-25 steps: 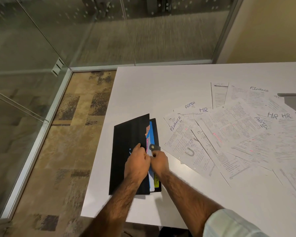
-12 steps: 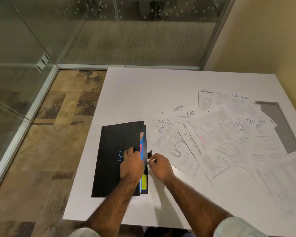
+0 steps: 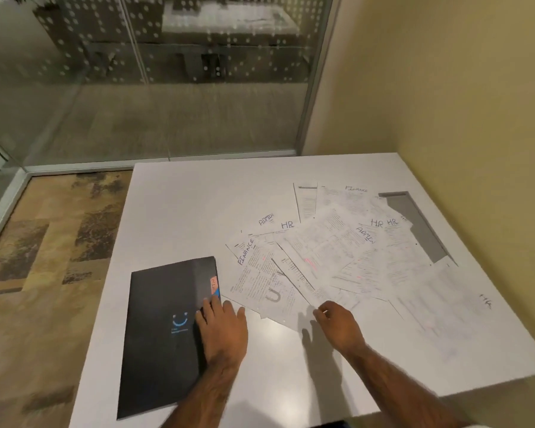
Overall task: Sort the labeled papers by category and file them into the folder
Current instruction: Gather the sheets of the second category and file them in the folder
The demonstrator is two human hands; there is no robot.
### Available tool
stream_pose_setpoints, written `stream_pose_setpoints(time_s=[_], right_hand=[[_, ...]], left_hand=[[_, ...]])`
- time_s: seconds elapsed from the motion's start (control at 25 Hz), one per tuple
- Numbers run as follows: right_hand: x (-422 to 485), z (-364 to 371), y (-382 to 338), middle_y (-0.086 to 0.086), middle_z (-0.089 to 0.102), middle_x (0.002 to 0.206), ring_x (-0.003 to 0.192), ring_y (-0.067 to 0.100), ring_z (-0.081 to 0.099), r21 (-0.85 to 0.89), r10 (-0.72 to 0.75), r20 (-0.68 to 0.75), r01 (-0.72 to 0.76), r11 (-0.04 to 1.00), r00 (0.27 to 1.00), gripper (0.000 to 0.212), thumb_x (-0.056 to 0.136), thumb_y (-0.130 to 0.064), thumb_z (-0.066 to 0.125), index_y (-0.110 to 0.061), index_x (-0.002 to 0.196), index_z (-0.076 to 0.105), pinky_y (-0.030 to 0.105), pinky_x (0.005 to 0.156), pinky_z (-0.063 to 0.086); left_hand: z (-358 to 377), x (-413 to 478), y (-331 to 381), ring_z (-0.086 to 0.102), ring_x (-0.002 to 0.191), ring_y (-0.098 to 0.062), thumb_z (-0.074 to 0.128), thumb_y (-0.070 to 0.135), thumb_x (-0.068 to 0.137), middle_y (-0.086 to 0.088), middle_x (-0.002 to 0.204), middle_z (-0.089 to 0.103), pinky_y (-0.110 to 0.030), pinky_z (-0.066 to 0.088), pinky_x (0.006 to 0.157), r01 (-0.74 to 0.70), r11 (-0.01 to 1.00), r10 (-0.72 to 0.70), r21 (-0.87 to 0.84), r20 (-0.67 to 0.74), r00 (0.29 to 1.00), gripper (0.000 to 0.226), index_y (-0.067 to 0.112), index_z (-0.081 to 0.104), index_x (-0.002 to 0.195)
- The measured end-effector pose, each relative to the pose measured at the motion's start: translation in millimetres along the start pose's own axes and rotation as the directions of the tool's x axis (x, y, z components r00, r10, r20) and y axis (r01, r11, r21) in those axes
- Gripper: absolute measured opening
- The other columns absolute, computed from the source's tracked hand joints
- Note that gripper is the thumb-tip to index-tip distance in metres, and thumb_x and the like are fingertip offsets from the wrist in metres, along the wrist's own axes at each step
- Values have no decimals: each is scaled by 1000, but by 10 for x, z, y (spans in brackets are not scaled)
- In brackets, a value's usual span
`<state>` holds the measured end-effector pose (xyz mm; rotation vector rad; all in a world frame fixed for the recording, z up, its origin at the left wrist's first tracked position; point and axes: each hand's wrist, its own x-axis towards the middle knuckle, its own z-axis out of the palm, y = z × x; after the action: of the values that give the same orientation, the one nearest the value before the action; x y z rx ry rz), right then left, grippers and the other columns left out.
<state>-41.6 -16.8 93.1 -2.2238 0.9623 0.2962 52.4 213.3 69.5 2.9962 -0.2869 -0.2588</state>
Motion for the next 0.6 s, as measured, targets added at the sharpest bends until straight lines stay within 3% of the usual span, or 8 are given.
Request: stream_pose_setpoints(time_s=[0.04,0.12,0.2,0.28,0.36,0.52,0.6], right_hand=[[10,-56,87,0,70,116,113,23,63,-12,10,-14,-10,1000,1000,35,100,-43,54,-18,123,64,36,98,49],[27,-187,210,8,57,143,133,29,52,-5,51,-52,-51,999,997,57,99,-48,54,-17,147,48,39,109,40],[71,-345,297,11,48,152,141,31,45,38,66,-103,-62,997,993,70,97,-50,57,-16,155,36,42,113,37],[170,-498,410,9,42,159,146,29,38,36,35,-147,-30,999,989,77,97,-52,57,-14,158,30,45,118,35],[306,-655,557,7,38,162,150,29,32,19,28,-166,-25,1000,986,80,97,-54,54,-13,160,26,49,119,33],[591,-999,778,5,38,162,150,29,32,71,49,-148,-39,997,988,81,96,-60,51,-17,159,26,51,118,35],[764,-1169,936,4,33,164,151,27,30,97,42,-121,-30,995,992,82,97,-60,50,-16,160,22,49,120,32]], left_hand=[[20,13,92,48,137,-38,39,45,99,-18,146,55,-54,35,114,-70,997,70,-22,4,998,51,12,70,121],[22,44,309,38,146,-39,24,55,97,-18,157,42,-52,16,122,-165,985,168,-59,60,984,70,12,61,138],[-10,76,543,11,155,-34,6,66,94,-12,168,14,-46,-8,123,-232,968,240,-95,82,967,84,17,34,156],[-43,126,790,-15,154,-26,0,70,90,-6,169,-9,-42,-17,119,-283,951,295,-125,92,951,87,21,11,161],[-101,187,1070,-20,154,-25,-2,74,87,-4,168,-18,-42,-15,119,-329,937,340,-115,102,935,91,23,1,161],[-81,355,1634,-15,156,-26,-12,78,73,-3,168,-18,-47,-3,125,-354,927,373,-126,215,902,105,24,1,162],[-52,473,1982,-13,156,-27,-4,78,81,-4,169,-17,-48,1,125,-350,930,368,-113,304,879,98,23,2,162]])
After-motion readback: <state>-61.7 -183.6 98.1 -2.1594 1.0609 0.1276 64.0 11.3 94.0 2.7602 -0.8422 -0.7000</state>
